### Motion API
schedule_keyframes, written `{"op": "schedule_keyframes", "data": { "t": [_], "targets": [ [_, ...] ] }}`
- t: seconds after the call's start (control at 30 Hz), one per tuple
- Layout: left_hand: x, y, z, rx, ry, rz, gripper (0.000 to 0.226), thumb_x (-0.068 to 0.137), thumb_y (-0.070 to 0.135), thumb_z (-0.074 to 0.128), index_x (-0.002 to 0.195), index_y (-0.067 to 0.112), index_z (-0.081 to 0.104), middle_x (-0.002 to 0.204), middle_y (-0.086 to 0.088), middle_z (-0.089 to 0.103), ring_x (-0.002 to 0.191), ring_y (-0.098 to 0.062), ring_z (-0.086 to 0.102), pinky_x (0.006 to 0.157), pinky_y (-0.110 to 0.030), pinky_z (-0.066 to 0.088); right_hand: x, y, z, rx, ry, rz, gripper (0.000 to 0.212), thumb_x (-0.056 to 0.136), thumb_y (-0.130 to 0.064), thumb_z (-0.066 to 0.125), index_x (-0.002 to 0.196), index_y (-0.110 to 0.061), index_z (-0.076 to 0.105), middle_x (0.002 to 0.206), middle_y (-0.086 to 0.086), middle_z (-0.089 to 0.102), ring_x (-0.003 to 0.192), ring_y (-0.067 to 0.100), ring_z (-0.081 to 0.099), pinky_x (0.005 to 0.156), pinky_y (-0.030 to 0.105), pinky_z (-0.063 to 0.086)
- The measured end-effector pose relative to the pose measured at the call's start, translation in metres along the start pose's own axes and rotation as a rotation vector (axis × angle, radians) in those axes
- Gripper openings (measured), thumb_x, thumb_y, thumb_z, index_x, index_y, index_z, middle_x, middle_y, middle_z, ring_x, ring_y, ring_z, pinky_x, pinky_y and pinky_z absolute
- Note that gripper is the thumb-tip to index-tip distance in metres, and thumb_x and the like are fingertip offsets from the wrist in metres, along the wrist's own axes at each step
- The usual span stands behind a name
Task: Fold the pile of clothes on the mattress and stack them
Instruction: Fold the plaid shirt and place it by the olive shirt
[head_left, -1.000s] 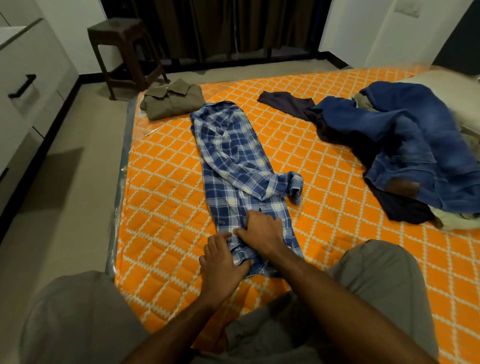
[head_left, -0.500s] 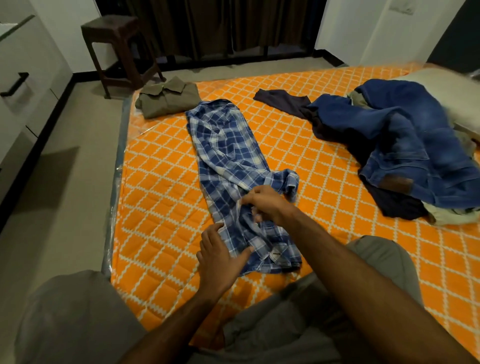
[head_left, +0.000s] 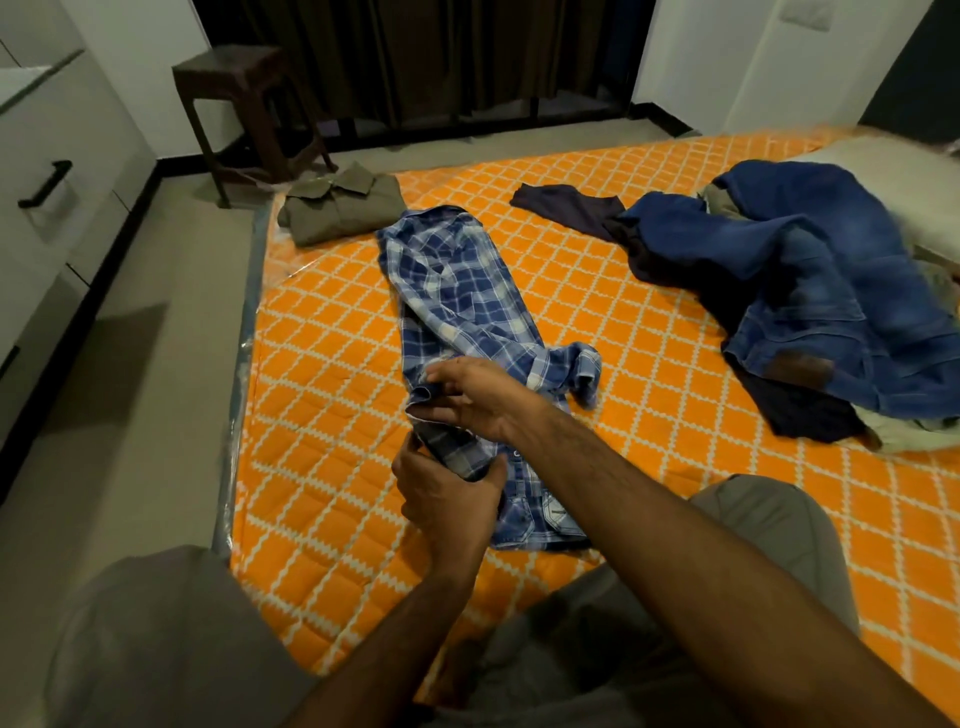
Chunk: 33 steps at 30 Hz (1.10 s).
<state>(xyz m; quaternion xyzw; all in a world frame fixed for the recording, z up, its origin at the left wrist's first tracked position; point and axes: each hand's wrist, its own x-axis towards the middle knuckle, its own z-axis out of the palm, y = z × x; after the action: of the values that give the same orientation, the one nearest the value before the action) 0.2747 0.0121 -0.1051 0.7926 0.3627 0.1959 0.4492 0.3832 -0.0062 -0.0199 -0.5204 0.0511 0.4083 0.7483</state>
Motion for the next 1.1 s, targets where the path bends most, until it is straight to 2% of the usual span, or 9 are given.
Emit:
{"op": "schedule_keyframes", "data": {
  "t": [0.1, 0.2, 0.3, 0.4, 0.53, 0.67, 0.77, 0.97, 1.1],
  "targets": [
    [-0.002, 0.003, 0.005, 0.009, -0.036, -0.063, 0.106, 0.066, 0.045, 0.088, 0.145, 0.009, 0.026, 0.141, -0.012, 0.038, 0.136, -0.034, 0.035, 0.105, -0.059, 0.036, 0.004, 0.009, 0.002, 0.054, -0.005, 0.05, 0.006, 0.099, 0.003, 0.053, 0.103, 0.0, 0.055, 0.091, 0.018, 0.055, 0.077, 0.031, 0.066, 0.065, 0.046, 0.063],
    [0.001, 0.0, 0.002, -0.155, 0.01, -0.065, 0.078, 0.073, 0.03, 0.085, 0.13, 0.023, 0.033, 0.124, 0.002, 0.044, 0.123, -0.03, 0.05, 0.099, -0.056, 0.043, 0.006, 0.016, 0.002, 0.066, -0.016, 0.097, 0.007, 0.099, -0.001, 0.056, 0.105, 0.001, 0.056, 0.088, 0.015, 0.055, 0.079, 0.029, 0.066, 0.074, 0.049, 0.063],
    [0.011, -0.015, -0.013, -0.247, 0.021, -0.055, 0.057, 0.079, 0.009, 0.076, 0.121, 0.023, 0.04, 0.115, 0.0, 0.053, 0.105, -0.034, 0.06, 0.085, -0.048, 0.052, 0.004, 0.018, 0.0, 0.056, -0.022, 0.092, 0.01, 0.099, -0.002, 0.056, 0.109, 0.001, 0.056, 0.095, 0.015, 0.054, 0.086, 0.027, 0.062, 0.073, 0.044, 0.064],
    [0.015, -0.036, -0.034, -0.025, -0.041, 0.098, 0.044, 0.08, 0.008, 0.071, 0.108, 0.025, 0.041, 0.103, -0.001, 0.054, 0.084, -0.03, 0.059, 0.067, -0.042, 0.046, 0.002, 0.018, -0.006, -0.164, 0.002, 0.023, 0.013, 0.098, -0.005, 0.055, 0.11, -0.002, 0.058, 0.1, 0.015, 0.056, 0.08, 0.023, 0.063, 0.068, 0.038, 0.063],
    [0.021, -0.061, -0.062, 0.361, -0.125, 0.349, 0.04, 0.078, 0.016, 0.072, 0.102, 0.027, 0.041, 0.093, 0.01, 0.047, 0.073, -0.02, 0.05, 0.07, -0.038, 0.03, -0.004, 0.023, -0.03, -0.429, 0.046, -0.065, 0.017, 0.099, -0.01, 0.055, 0.113, -0.002, 0.062, 0.105, 0.014, 0.062, 0.081, 0.019, 0.063, 0.066, 0.031, 0.06],
    [0.028, -0.072, -0.069, 0.755, -0.219, 0.616, 0.035, 0.072, 0.021, 0.072, 0.095, 0.027, 0.046, 0.086, 0.006, 0.049, 0.07, -0.023, 0.052, 0.067, -0.039, 0.035, -0.01, 0.039, -0.062, -0.769, 0.134, -0.157, 0.012, 0.102, -0.011, 0.05, 0.105, -0.007, 0.061, 0.089, 0.01, 0.06, 0.047, 0.0, 0.054, 0.044, 0.017, 0.044],
    [0.024, -0.07, -0.06, 0.951, -0.299, 0.764, 0.039, 0.063, 0.022, 0.08, 0.091, 0.021, 0.054, 0.08, -0.001, 0.053, 0.062, -0.028, 0.054, 0.066, -0.042, 0.04, -0.008, 0.055, -0.081, -0.926, 0.189, -0.211, 0.007, 0.1, -0.009, 0.054, 0.104, -0.01, 0.06, 0.086, 0.006, 0.059, 0.059, 0.007, 0.06, 0.048, 0.021, 0.05],
    [0.023, -0.071, -0.057, 1.063, -0.362, 0.922, 0.078, 0.046, 0.016, 0.092, 0.114, 0.021, 0.054, 0.085, -0.01, 0.063, 0.061, -0.031, 0.06, 0.063, -0.049, 0.047, 0.0, 0.089, -0.09, -1.148, 0.162, -0.275, 0.025, 0.092, -0.005, 0.066, 0.105, -0.022, 0.055, 0.093, 0.006, 0.054, 0.066, 0.019, 0.058, 0.062, 0.037, 0.058],
    [0.027, -0.072, -0.068, 0.964, -0.41, 0.803, 0.048, 0.07, 0.026, 0.08, 0.11, 0.025, 0.054, 0.097, -0.004, 0.059, 0.071, -0.027, 0.061, 0.063, -0.042, 0.044, 0.0, 0.095, -0.09, -1.1, 0.126, -0.269, 0.031, 0.093, -0.009, 0.068, 0.115, -0.025, 0.053, 0.095, 0.005, 0.059, 0.067, 0.013, 0.061, 0.059, 0.024, 0.051]
  ]
}}
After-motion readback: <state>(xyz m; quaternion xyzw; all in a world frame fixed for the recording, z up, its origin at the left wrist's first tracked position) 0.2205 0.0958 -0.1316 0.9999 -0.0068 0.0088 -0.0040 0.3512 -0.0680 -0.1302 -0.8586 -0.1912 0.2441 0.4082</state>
